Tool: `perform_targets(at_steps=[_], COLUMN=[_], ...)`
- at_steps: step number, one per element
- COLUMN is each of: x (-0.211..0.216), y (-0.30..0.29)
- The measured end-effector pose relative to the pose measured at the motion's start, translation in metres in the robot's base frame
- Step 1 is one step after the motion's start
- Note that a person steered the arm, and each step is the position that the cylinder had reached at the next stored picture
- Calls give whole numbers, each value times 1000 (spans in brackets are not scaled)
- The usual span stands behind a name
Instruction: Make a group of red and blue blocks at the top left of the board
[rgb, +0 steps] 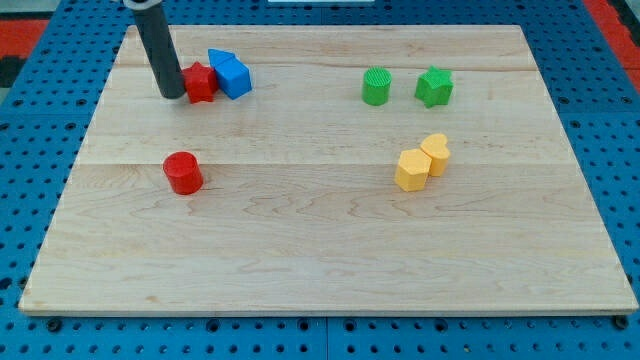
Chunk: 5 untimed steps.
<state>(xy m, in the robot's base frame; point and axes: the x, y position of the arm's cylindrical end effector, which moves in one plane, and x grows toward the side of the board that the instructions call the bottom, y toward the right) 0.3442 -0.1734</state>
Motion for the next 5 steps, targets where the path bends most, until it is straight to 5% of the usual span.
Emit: perform_targets(at_steps=[2, 4, 5], x=[-4, -80, -64], y=[90, 7, 69])
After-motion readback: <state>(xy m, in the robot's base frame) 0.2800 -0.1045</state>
